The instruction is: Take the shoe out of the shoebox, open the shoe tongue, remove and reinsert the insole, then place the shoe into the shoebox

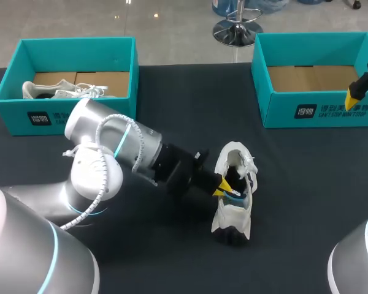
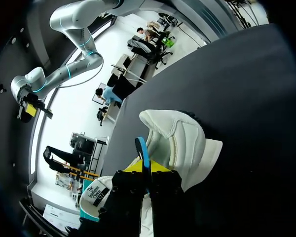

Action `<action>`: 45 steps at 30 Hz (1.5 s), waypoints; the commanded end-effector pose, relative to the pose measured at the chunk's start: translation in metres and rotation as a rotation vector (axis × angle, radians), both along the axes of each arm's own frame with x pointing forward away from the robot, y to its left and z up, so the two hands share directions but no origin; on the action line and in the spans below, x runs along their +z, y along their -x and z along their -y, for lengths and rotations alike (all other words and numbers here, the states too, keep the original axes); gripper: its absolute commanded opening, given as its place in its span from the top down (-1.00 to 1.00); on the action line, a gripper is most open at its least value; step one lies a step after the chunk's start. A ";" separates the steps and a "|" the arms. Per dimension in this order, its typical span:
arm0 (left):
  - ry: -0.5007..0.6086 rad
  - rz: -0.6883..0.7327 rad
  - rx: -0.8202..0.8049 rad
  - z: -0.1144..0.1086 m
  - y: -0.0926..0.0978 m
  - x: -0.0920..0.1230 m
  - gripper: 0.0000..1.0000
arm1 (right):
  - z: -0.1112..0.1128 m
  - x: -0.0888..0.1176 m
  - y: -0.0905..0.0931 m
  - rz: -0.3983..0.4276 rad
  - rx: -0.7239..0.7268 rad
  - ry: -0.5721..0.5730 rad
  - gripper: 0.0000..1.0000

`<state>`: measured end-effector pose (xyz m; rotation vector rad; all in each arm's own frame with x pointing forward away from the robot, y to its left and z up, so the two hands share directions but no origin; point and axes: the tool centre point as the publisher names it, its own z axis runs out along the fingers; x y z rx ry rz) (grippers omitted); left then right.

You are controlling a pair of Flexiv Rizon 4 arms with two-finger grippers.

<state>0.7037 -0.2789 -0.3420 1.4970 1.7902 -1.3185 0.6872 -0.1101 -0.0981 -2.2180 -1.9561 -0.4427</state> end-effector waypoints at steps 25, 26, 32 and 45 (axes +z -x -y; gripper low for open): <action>-0.016 -0.049 -0.040 -0.013 0.009 0.006 -1.00 | -0.001 0.001 -0.003 -0.007 0.001 0.003 -1.00; -0.010 -0.068 -0.045 -0.013 0.008 0.010 -1.00 | -0.001 0.001 -0.003 -0.007 0.001 0.003 -1.00; -0.165 -0.152 -0.155 -0.020 0.005 0.031 -1.00 | -0.001 0.001 -0.003 -0.007 0.001 0.003 -1.00; -0.719 0.084 -0.158 -0.053 0.012 0.039 -1.00 | -0.001 0.001 -0.003 -0.007 0.001 0.003 -1.00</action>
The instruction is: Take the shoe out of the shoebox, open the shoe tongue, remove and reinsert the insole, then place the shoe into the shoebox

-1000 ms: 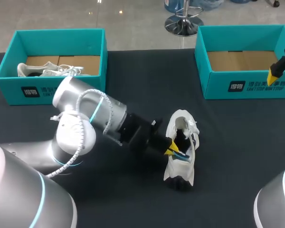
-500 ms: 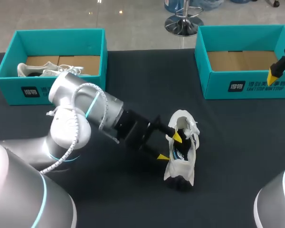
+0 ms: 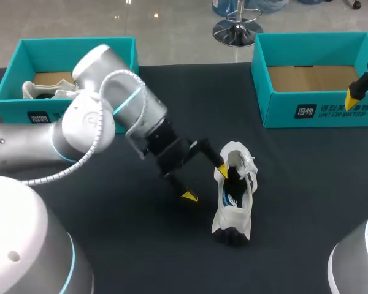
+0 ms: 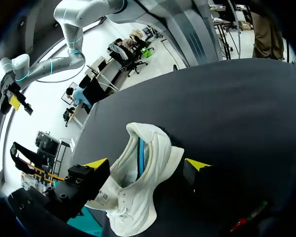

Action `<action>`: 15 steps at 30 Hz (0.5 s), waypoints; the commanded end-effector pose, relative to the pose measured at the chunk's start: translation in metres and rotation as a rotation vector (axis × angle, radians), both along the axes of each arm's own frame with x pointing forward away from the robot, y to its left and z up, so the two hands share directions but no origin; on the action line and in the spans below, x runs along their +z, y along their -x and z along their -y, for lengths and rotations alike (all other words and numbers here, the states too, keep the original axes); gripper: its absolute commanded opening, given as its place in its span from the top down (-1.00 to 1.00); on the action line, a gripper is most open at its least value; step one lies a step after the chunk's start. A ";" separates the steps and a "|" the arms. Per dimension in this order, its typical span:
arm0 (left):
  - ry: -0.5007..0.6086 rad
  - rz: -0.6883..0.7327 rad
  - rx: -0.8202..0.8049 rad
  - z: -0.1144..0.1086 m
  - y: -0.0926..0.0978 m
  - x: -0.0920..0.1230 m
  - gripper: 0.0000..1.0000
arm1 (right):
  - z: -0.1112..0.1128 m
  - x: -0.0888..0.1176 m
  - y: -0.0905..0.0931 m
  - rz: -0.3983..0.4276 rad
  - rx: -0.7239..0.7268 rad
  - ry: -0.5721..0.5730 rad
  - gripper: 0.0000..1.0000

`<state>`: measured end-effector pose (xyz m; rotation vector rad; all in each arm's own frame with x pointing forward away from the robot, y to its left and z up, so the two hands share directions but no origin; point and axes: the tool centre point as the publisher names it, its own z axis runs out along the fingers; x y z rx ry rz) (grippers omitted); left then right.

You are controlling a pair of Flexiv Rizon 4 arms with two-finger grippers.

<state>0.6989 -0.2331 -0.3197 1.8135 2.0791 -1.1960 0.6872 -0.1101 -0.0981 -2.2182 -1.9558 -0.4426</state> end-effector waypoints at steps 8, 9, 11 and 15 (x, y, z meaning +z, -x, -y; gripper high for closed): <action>-0.356 0.185 -0.056 -0.007 0.007 0.016 -1.00 | -0.001 0.001 -0.003 -0.007 0.002 0.003 -1.00; -0.356 0.185 -0.056 -0.007 0.007 0.016 -1.00 | -0.001 0.001 -0.003 -0.007 0.002 0.003 -1.00; -0.372 0.238 -0.009 -0.004 0.006 0.015 -1.00 | -0.001 0.001 -0.003 -0.007 0.002 0.003 -1.00; -0.367 0.244 0.047 0.003 0.007 0.011 0.65 | -0.001 0.001 -0.003 -0.007 0.002 0.003 -1.00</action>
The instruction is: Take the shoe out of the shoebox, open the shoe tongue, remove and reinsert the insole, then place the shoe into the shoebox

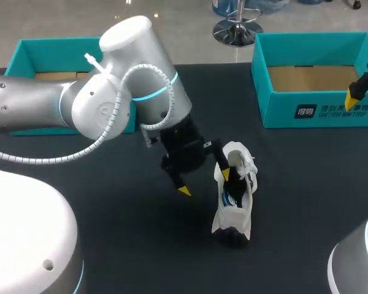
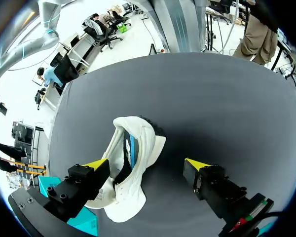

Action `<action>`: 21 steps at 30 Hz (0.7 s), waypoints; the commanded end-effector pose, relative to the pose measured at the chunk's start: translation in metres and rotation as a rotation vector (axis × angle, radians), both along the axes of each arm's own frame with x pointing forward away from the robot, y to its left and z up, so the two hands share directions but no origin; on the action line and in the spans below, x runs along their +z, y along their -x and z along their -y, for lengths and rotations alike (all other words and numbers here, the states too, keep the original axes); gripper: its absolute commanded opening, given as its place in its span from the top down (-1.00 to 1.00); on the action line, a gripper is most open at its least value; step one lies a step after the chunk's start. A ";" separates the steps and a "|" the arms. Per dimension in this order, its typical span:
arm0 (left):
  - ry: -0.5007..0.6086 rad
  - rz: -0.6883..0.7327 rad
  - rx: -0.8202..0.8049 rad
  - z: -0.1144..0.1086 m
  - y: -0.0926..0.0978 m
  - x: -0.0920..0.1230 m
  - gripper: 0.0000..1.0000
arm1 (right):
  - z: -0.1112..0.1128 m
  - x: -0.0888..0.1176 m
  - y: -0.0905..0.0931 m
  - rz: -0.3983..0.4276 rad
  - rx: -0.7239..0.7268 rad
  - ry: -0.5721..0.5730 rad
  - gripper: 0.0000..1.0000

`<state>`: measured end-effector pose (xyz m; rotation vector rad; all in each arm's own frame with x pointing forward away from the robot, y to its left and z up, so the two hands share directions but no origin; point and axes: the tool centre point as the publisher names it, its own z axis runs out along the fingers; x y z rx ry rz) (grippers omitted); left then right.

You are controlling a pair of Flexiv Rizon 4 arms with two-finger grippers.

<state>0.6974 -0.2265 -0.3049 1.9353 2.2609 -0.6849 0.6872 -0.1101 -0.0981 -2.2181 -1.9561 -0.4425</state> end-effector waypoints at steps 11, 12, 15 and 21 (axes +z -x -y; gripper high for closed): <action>-0.047 0.038 0.022 0.026 -0.004 -0.023 1.00 | -0.001 0.001 -0.003 -0.007 0.001 0.002 -1.00; -0.049 0.036 0.026 0.028 -0.005 -0.026 1.00 | -0.001 0.001 -0.003 -0.007 0.001 0.002 -1.00; -0.062 0.033 0.026 0.034 -0.006 -0.035 1.00 | -0.001 0.001 -0.003 -0.007 0.001 0.002 -1.00; -0.077 0.024 0.023 0.045 -0.005 -0.041 1.00 | -0.001 0.001 -0.003 -0.007 0.001 0.002 -1.00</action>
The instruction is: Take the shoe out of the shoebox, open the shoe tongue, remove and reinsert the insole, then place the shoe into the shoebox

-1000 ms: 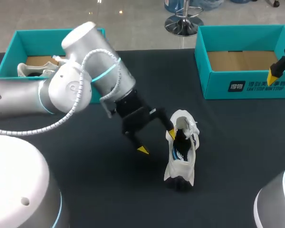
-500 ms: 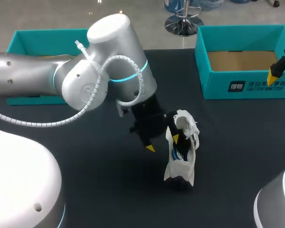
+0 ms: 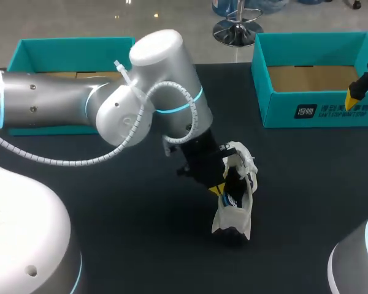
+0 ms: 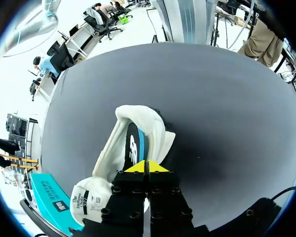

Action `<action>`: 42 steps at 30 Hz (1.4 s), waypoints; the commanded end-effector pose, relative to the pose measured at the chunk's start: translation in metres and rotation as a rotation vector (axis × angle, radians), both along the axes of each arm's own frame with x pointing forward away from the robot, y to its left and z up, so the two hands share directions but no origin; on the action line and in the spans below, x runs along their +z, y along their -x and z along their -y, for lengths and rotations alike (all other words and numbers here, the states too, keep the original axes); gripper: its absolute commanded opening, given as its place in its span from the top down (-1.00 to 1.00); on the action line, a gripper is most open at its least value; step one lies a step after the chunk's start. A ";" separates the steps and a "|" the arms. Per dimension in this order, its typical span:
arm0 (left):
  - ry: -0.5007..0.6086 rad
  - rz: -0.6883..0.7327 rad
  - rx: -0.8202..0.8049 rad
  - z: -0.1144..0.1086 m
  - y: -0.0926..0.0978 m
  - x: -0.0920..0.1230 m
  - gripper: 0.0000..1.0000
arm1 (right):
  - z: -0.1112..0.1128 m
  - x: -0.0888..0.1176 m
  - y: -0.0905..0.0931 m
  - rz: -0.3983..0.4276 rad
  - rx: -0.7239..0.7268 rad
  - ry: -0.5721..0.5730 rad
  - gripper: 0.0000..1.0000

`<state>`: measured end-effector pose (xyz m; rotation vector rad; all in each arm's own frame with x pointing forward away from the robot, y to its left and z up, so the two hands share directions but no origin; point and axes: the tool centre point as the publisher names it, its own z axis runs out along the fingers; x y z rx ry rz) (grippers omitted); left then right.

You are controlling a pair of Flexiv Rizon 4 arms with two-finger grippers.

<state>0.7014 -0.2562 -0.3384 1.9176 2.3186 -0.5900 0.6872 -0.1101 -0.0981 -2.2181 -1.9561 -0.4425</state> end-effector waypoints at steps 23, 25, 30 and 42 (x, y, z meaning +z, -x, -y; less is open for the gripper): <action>-0.076 0.016 -0.058 0.015 0.012 -0.019 1.00 | -0.001 0.001 -0.003 -0.007 0.001 0.002 -1.00; -0.069 0.022 -0.055 0.016 0.011 -0.014 1.00 | -0.001 0.001 -0.003 -0.007 0.001 0.002 -1.00; -0.051 0.033 -0.053 0.016 0.007 -0.001 1.00 | -0.001 0.001 -0.003 -0.007 0.001 0.002 -1.00; -0.071 0.040 -0.082 0.009 0.015 0.002 1.00 | -0.001 0.001 -0.003 -0.007 0.001 0.002 -1.00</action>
